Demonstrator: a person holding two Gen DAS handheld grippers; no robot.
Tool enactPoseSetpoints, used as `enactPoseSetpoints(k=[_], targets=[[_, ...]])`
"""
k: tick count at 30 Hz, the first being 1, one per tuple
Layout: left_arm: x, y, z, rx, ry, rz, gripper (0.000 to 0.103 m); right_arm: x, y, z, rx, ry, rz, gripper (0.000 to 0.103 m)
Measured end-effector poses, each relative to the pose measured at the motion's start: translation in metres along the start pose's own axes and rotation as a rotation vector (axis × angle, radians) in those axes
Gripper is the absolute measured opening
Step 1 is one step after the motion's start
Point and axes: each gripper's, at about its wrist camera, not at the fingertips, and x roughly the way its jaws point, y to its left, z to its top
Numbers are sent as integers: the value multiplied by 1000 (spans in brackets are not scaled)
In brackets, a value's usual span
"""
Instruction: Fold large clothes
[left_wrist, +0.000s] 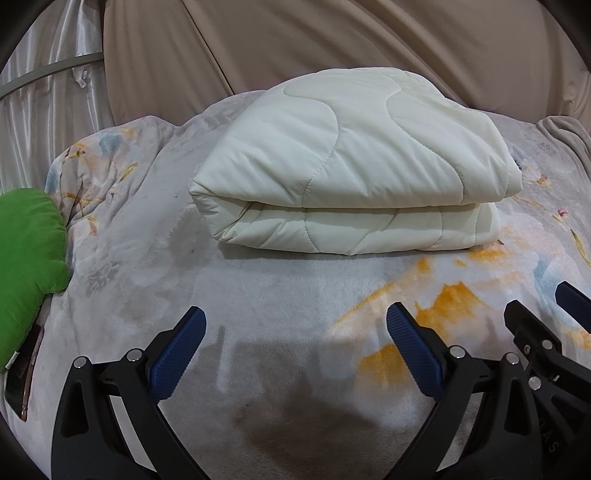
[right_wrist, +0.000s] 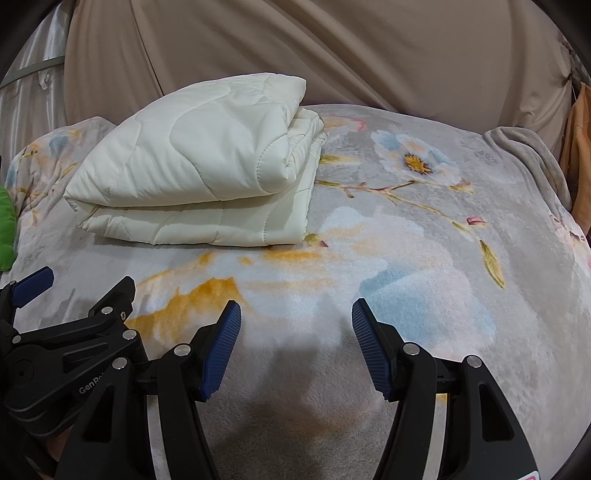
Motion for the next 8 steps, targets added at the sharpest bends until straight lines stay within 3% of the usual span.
enactPoseSetpoints(k=[8], targets=[[0,-1,0,3,-2,7,95,-1,2,-1,0,0,-10,61]])
